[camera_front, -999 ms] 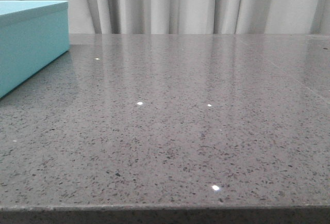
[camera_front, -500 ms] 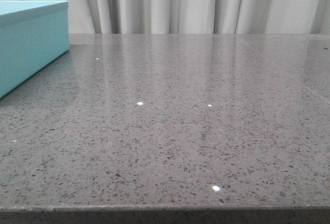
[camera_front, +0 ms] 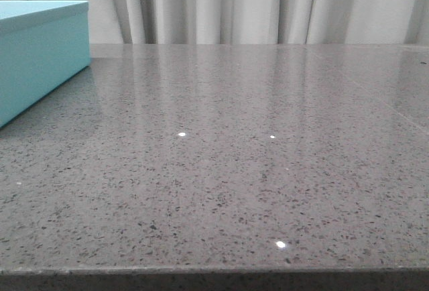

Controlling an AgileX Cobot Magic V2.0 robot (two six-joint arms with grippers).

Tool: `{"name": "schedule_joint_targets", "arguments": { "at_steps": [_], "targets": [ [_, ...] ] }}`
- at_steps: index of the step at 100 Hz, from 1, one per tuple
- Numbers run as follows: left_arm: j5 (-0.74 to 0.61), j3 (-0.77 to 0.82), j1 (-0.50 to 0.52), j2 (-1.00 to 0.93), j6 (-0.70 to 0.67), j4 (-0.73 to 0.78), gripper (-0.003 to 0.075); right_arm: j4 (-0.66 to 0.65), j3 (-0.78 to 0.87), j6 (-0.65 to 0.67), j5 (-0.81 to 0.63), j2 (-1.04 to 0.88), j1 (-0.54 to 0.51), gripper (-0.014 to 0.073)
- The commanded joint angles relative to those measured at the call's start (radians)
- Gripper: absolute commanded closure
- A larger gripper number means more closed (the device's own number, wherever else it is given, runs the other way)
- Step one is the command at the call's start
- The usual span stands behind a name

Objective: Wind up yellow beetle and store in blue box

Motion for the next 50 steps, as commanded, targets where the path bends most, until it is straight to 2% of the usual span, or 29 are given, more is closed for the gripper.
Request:
{"name": "schedule_joint_targets", "arguments": {
  "at_steps": [1, 20, 28, 50],
  "targets": [
    [-0.076, -0.02, 0.002, 0.011, -0.007, -0.021, 0.0739, -0.007, -0.022, -0.008, -0.088, 0.013, 0.0, 0.0661],
    [-0.074, 0.04, 0.002, -0.01, -0.007, 0.022, 0.0739, -0.007, -0.022, -0.008, -0.088, 0.013, 0.0, 0.0661],
    [-0.129, 0.075, 0.002, -0.047, -0.007, 0.053, 0.0739, -0.007, -0.022, -0.008, -0.088, 0.013, 0.0, 0.0661],
    [-0.609, 0.28, 0.036, -0.149, -0.007, 0.053, 0.0739, -0.007, -0.022, -0.008, -0.088, 0.013, 0.0, 0.0661]
  ]
}}
